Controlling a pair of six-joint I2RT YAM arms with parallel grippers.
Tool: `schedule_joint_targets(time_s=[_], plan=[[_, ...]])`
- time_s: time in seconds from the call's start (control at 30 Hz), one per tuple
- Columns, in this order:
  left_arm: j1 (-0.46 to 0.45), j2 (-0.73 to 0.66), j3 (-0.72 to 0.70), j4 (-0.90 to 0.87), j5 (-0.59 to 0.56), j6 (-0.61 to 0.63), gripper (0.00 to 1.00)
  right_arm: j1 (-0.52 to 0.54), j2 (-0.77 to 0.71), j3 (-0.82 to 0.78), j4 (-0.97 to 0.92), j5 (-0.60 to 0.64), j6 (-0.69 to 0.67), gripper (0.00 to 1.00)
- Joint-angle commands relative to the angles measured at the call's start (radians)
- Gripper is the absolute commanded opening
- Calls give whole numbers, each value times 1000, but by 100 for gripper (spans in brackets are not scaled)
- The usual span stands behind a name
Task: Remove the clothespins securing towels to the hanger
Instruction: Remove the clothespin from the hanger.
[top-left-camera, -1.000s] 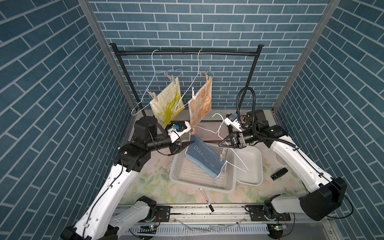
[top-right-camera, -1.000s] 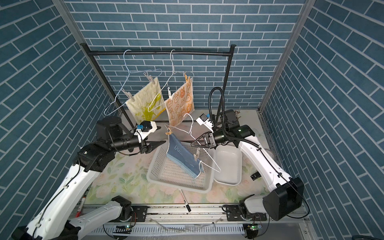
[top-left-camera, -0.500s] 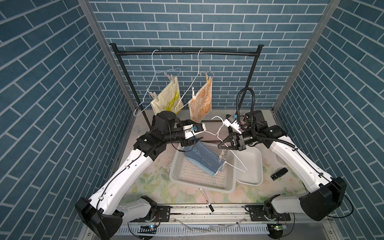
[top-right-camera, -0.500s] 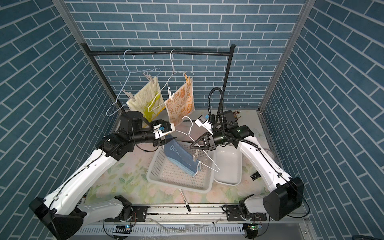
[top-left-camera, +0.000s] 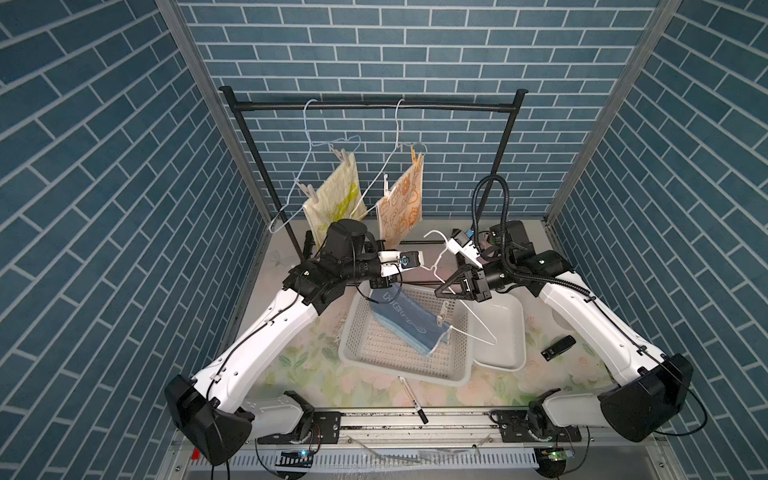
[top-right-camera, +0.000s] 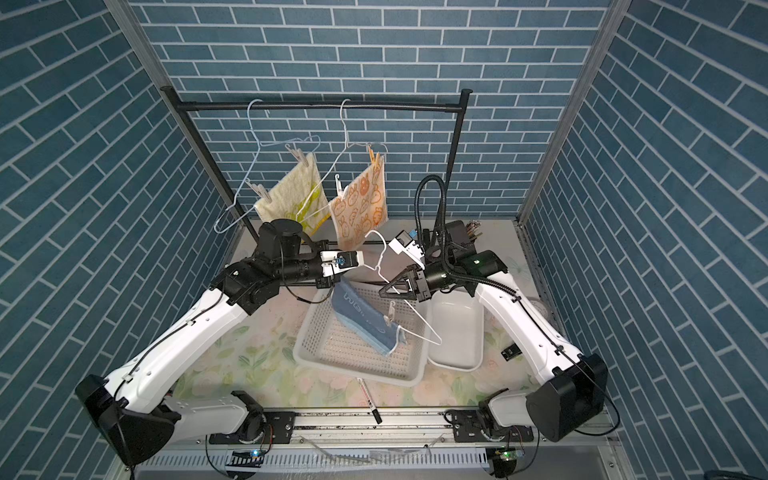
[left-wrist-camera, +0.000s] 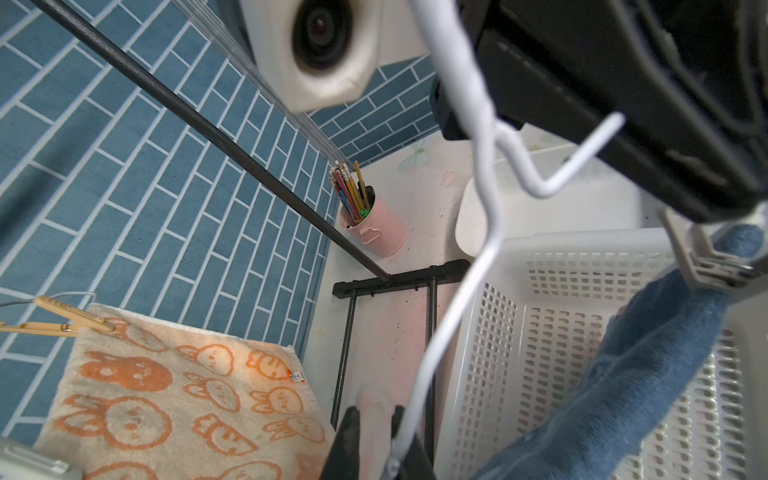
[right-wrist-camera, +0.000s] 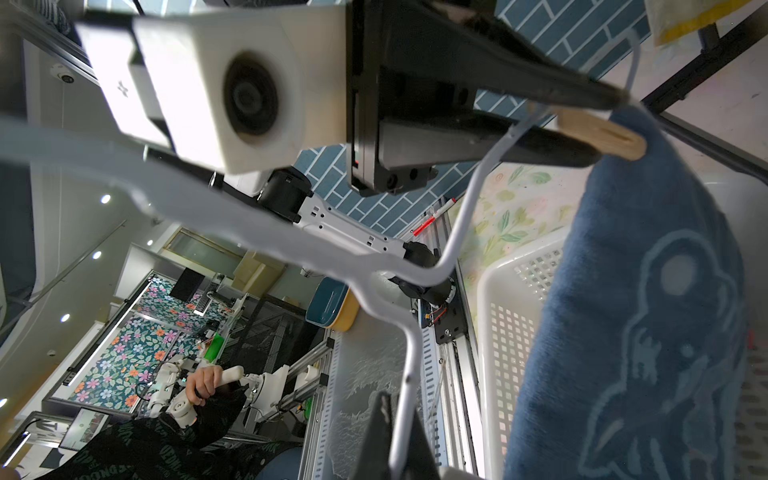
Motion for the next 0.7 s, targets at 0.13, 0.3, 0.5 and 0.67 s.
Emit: schedule_joint_targets(time_s=[0.13,0.3,0.5,0.67], plan=[[-14,-31,-13,-9,-64,-7,0,11,-12,28,-29,77,-87,0],[-24,-60,-52,-51,-128,-5,0,12,-40,69,-112,257,-141,13],[-42,-81,-70,-128,-228,-29,0,12,-132,93,-126,675,-188,49],[-50,-73,-68,-176,-281,-86,0,12,-265,27,-20,900,-238,79]])
